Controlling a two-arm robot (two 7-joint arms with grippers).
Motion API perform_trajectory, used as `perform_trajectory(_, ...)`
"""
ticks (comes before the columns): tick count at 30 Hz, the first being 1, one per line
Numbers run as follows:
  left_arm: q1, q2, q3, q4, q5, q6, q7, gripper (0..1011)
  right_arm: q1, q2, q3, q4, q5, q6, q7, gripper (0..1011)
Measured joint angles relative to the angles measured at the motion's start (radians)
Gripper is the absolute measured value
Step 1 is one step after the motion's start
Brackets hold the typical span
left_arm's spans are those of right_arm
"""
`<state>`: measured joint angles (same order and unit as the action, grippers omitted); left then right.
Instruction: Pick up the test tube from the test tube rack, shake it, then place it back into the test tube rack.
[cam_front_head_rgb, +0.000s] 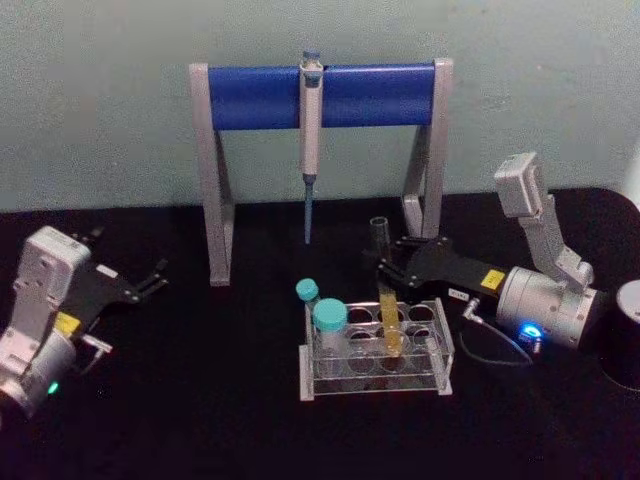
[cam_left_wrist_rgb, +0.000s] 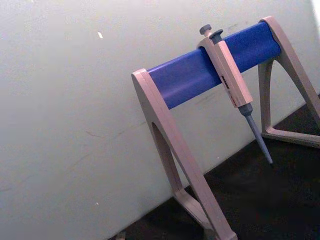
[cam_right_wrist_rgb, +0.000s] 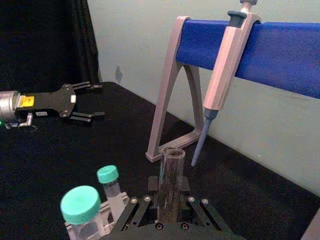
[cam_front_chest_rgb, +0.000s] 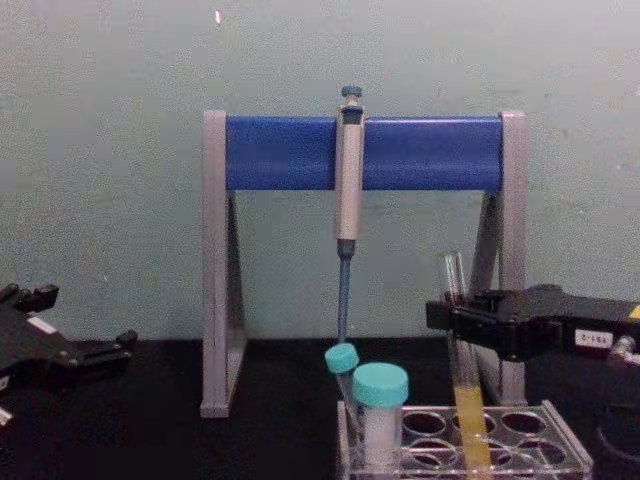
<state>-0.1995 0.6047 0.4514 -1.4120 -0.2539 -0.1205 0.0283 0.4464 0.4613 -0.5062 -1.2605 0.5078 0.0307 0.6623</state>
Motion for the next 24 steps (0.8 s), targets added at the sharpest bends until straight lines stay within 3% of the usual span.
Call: perform_trajectory(24,0.000,0.000,0.000,0.000,0.000,0.000,0.000,1001,-0.001,0.002,-0.001,-0.001,-0.002,-0.004,0.000,234)
